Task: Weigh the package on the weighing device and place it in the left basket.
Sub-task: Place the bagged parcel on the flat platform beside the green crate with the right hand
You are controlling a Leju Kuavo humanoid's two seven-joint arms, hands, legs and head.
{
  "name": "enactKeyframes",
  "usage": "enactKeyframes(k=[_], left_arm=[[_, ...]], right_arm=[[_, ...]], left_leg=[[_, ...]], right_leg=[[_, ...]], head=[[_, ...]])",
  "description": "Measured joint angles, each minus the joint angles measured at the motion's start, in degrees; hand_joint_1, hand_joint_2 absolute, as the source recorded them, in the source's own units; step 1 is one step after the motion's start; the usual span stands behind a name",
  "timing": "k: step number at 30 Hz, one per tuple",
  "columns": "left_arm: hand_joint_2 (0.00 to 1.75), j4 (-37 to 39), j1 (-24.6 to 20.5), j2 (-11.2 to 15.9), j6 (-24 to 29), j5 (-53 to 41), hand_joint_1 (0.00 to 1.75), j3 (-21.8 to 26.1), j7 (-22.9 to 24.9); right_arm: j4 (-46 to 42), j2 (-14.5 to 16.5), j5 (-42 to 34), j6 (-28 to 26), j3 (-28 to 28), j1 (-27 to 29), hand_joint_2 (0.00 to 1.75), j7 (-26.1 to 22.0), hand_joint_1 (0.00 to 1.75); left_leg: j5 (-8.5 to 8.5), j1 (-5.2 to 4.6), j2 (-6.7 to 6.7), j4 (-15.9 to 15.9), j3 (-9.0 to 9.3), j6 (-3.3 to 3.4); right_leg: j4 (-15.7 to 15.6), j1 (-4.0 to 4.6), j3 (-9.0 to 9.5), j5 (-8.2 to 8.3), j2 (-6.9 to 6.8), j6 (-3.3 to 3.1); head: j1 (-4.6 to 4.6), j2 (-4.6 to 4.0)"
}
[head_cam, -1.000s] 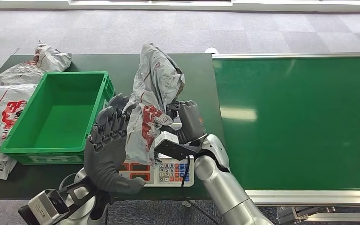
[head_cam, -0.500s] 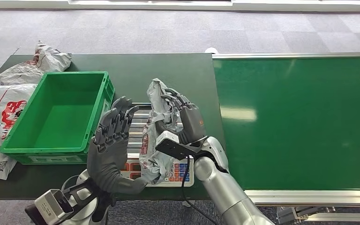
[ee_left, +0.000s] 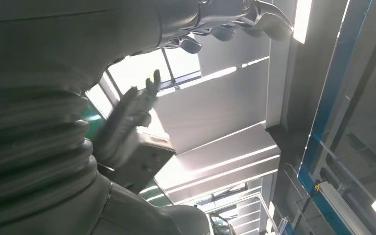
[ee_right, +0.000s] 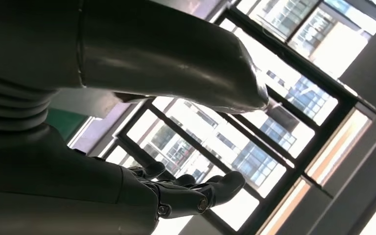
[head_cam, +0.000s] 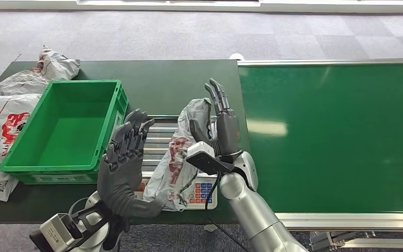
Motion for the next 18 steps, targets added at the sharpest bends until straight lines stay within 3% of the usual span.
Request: enactKeyframes(k=[10, 14, 18], left_arm=[[1.75, -0.07, 0.02, 0.00, 1.16, -0.44, 0.00, 0.00, -0.02], [1.75, -0.05, 0.01, 0.00, 2.16, -1.02, 0.00, 0.00, -0.02], [1.75, 1.09, -0.05, 0.03, 5.15, -3.63, 0.00, 0.00, -0.02]], right_arm=[[-6.11, -0.07, -1.88, -3.18, -0.47, 1.21, 0.00, 1.01, 0.00], [-8.65, -0.10, -4.85, -7.79, -0.42, 2.01, 0.00, -0.72, 0.00], [-16.78, -0.21, -4.47, -11.69, -0.27, 4.64, 1.75, -1.12, 0.00]], left_leg=[[0.00, 0.00, 0.03, 0.00, 0.01, -0.01], [0.00, 0.00, 0.02, 0.00, 0.01, -0.01], [-0.01, -0.01, 0.02, 0.00, -0.01, -0.01]], right_leg=[[0.00, 0.00, -0.02, 0.01, 0.01, -0.01], [0.00, 0.00, -0.02, 0.01, 0.01, -0.01], [0.00, -0.01, -0.04, 0.00, 0.01, 0.00]], head=[[-0.01, 0.00], [0.00, 0.00], [0.01, 0.00]])
